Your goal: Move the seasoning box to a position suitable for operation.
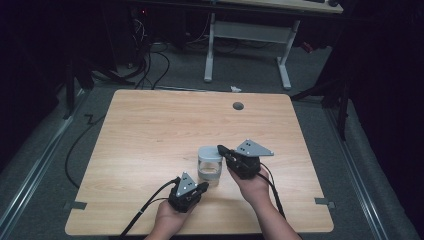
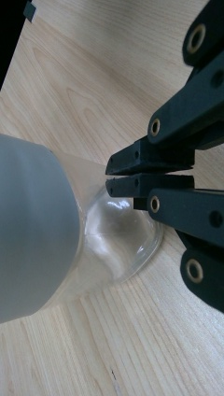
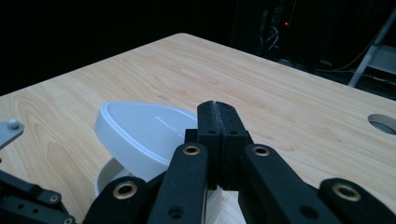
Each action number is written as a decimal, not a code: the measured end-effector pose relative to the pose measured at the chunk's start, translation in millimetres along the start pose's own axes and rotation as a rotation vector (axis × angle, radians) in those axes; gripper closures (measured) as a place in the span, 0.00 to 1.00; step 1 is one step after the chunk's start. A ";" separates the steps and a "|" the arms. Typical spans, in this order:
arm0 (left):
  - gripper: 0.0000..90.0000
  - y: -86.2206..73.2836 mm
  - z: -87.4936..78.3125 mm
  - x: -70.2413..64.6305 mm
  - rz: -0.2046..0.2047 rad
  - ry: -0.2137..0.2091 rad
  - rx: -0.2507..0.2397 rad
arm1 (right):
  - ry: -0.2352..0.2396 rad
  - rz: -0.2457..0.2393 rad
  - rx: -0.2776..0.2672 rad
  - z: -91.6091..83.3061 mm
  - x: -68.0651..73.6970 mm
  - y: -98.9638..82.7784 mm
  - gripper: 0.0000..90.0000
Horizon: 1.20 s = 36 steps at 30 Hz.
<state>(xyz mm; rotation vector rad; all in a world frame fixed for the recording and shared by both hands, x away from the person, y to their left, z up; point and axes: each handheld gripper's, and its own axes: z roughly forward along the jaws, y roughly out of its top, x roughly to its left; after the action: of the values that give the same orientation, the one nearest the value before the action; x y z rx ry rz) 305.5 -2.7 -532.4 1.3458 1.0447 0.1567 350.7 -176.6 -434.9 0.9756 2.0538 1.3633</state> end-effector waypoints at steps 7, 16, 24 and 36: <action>0.97 0.0 -0.1 0.0 0.001 0.000 0.000 | 0.006 -0.005 0.012 -4.6 7.2 -13.2 1.00; 0.97 0.0 -0.4 -0.2 0.000 -0.002 -0.002 | 0.012 -0.006 0.011 -11.9 13.8 -24.8 1.00; 0.97 0.3 -1.2 -0.1 -0.001 -0.006 -0.007 | -0.010 -0.006 0.006 -21.6 10.2 -29.5 0.99; 0.95 -0.3 -2.9 -0.6 -0.001 -0.016 -0.003 | -0.051 0.035 0.031 -31.4 -4.5 -51.5 0.98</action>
<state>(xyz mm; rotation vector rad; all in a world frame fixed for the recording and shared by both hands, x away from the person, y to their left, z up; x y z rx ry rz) 303.0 -1.0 -532.0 1.3425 1.0308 0.1463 315.7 -210.9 -470.4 1.0538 2.0344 1.3139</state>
